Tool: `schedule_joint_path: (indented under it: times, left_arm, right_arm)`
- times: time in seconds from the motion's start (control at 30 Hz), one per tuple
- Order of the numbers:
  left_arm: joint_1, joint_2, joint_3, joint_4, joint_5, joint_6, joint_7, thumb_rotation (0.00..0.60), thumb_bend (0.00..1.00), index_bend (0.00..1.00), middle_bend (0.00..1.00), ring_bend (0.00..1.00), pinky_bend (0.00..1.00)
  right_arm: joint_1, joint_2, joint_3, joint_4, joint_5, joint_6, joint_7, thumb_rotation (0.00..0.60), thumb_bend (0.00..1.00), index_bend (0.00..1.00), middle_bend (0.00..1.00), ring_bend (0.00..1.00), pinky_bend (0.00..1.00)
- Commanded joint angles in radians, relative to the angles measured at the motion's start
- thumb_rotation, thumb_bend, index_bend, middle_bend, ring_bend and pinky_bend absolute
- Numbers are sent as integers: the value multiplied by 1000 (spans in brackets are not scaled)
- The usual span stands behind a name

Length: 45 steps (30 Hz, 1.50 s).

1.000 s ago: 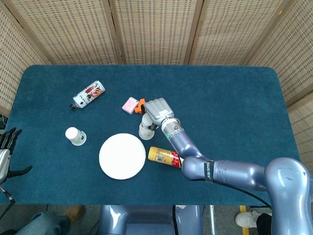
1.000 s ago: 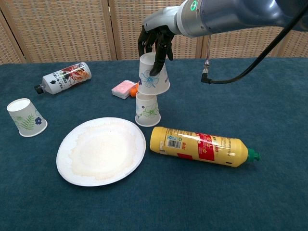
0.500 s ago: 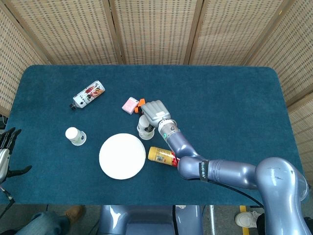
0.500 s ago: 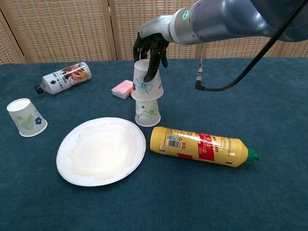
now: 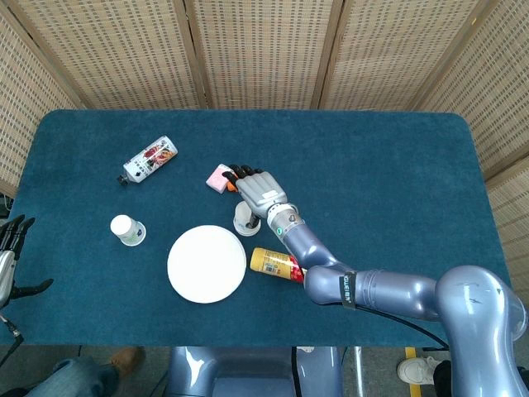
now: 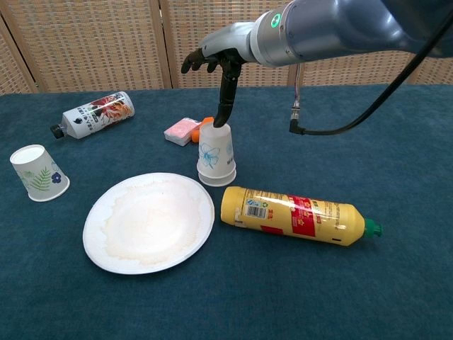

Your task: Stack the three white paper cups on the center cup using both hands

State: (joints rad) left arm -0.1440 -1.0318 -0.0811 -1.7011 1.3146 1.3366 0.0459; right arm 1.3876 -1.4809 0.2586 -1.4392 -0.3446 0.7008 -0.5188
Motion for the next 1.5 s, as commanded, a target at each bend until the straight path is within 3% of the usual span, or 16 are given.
schedule_joint_path:
  times: [0.03,0.17,0.23,0.33,0.4,0.57,0.83,1.17,1.3,1.37,1.5]
  left_arm:
    - [0,-1,0,1,0,0,1,600,0,0,0,0,0]
    - [-2,-5,0,6,-1,0,4,600,0,0,0,0,0]
    - [-6,-11,-1,14,0,-2,11,600,0,0,0,0,0]
    - [-16,-26,-5,29,4,-5,26,600,0,0,0,0,0]
    - [-37,-46,-6,58,33,-5,66,600,0,0,0,0,0]
    - [-73,-80,-13,119,73,-12,104,600,0,0,0,0,0]
    - [-197,-136,-6,273,170,-129,94,600,0,0,0,0,0]
    - [-281,-201,-8,379,180,-216,119,600,0,0,0,0,7]
    - [-338,-224,-2,420,200,-282,76,600,0,17,1,10,123]
    - [-387,-249,5,463,226,-337,7,600,0,68,30,54,194]
    - [-420,-282,16,544,256,-344,-38,600,0,172,124,181,288]
  right_arm:
    - [-9,20,-8,-23,-15,10,7,600,0,8,8,5,184]
    - [-65,79,-42,-76,-138,57,21,600,0,36,24,4,129]
    - [-127,109,-76,-87,-294,111,45,600,0,67,44,4,119]
    - [-248,138,-138,-54,-617,209,172,600,0,82,55,4,110]
    - [-353,177,-210,-9,-807,311,283,600,0,82,55,4,108]
    - [-489,219,-297,70,-1012,462,452,600,0,69,38,2,81]
    - [-763,278,-400,101,-1136,733,507,600,0,36,0,0,18]
    - [-934,283,-396,-22,-1100,815,415,600,0,21,0,0,16]
    - [-984,275,-389,-59,-1115,854,381,600,0,44,0,0,17]
    - [-1007,268,-382,-53,-1124,870,380,600,0,47,0,0,18]
    - [-1029,270,-362,-46,-1124,863,386,600,0,48,0,0,20]
